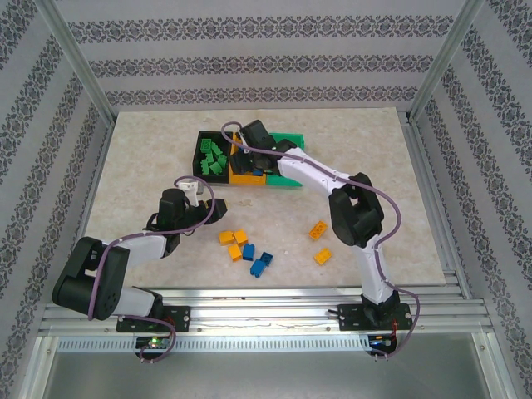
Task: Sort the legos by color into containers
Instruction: Place the lego in the container, then pick up the lego from the middle-left of the table.
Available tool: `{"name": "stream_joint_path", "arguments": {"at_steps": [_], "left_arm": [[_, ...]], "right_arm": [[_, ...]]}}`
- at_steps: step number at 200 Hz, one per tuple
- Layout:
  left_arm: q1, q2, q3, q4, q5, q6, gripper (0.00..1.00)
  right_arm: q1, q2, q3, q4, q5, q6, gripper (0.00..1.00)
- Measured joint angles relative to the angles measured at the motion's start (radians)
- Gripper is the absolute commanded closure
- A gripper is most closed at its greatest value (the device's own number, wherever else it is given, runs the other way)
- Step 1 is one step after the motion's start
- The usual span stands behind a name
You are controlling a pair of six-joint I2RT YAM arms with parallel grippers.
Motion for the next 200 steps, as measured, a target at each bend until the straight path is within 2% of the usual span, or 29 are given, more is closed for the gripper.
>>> {"name": "stream_joint_path", "arguments": {"at_steps": [53, 153, 200], "left_arm": [[0.0, 0.0, 0.002, 0.0, 0.001, -0.001, 0.42], [-0.004, 0.0, 0.003, -0.006, -0.005, 0.01, 0.42], [-0.084, -0.051, 0.029, -0.102, -0.072, 0.066, 0.42]], "right_arm": [[0.009, -0.083, -0.198, 0.015, -0.01, 0.0, 0.36], [0.054, -0.423, -0.541, 0.097, -0.02, 0.0, 0.37], [0.051, -0.567, -0.773, 0.158, 0.031, -0.006, 0.39]]}}
